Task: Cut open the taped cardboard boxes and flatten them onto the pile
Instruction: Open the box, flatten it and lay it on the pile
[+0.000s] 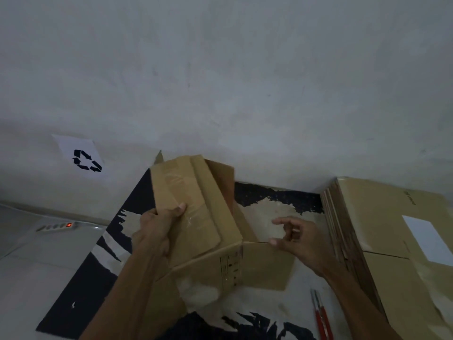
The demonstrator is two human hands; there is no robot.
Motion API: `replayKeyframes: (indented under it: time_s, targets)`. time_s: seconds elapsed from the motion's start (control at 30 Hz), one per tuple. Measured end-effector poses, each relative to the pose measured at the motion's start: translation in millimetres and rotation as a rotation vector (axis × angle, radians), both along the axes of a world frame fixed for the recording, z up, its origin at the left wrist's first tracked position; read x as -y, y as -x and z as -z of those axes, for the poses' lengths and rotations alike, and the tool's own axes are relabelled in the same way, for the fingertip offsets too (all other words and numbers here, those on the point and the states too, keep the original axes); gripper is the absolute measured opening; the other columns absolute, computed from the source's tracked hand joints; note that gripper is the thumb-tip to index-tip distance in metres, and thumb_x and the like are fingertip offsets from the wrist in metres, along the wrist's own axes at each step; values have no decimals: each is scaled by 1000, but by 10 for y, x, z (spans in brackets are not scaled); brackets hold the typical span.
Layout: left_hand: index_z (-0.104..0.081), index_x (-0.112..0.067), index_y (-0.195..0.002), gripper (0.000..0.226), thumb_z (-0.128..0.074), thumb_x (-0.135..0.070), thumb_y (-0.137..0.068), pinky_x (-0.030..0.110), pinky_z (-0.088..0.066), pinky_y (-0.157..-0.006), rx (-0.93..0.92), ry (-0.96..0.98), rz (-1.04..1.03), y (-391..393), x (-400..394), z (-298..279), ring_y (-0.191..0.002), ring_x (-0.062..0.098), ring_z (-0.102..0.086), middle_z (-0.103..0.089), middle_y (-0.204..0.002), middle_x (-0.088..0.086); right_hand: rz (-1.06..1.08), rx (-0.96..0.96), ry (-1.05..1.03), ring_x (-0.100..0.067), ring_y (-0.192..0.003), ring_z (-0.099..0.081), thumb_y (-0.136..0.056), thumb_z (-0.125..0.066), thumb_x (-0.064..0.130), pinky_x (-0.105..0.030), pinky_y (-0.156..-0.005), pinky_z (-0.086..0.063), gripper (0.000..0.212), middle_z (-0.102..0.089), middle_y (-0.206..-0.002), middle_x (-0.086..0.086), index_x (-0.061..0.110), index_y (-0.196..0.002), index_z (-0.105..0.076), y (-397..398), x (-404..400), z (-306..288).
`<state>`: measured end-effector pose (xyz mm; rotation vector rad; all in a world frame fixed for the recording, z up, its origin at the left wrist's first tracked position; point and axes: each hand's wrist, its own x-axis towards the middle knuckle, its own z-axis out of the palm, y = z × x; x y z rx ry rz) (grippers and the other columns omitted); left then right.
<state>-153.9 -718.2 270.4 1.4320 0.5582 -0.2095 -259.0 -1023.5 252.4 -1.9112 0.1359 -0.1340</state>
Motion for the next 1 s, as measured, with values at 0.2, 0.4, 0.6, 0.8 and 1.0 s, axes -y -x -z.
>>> replayKeyframes:
  time_s: [0.2, 0.4, 0.6, 0.8, 1.0]
  targets:
    - [-57, -15, -130, 118, -94, -59, -28, 54, -48, -97, 53, -27, 95, 48, 22, 60, -109, 29, -59, -64, -122, 6, -300, -491, -151, -22, -69, -59, -99, -56, 16, -27, -57, -47, 30, -69, -99, -15, 30, -125, -65, 120, -207, 125]
    - [-67, -13, -117, 100, -93, -58, -31, 50, -53, -94, 79, -29, 116, 133, 37, 95, -102, 25, -67, -74, -107, 2, -485, -420, -447, -30, -122, -58, -104, -47, 19, -49, -106, -44, 36, -61, -135, -8, 20, -139, -56, 184, -376, 292]
    - [-67, -13, -119, 98, -93, -57, -35, 50, -55, -91, 84, -19, 87, 118, 148, 61, -99, 26, -67, -73, -106, 1, -166, -311, -347, -15, -94, -69, -83, -60, 57, -27, -85, -53, 57, -74, -95, 0, 4, -100, -71, 219, -799, 311]
    - [-54, -12, -135, 86, -90, -42, -63, 50, -50, -96, 67, -13, 89, 177, 319, -44, -104, 26, -60, -64, -120, 5, 571, -47, -496, -20, -55, -55, -92, -50, 62, -29, -57, -49, 75, -58, -60, -13, -7, -64, -56, 61, -1428, 291]
    - [-42, -8, -139, 77, -81, -33, -78, 38, -45, -85, 68, 92, 90, 242, 330, 37, -95, 19, -54, -54, -118, 1, 726, 1, -340, -4, -36, -35, -96, -59, 36, -20, -40, -31, 57, -38, -40, 9, 16, -45, -44, -92, -1416, 251]
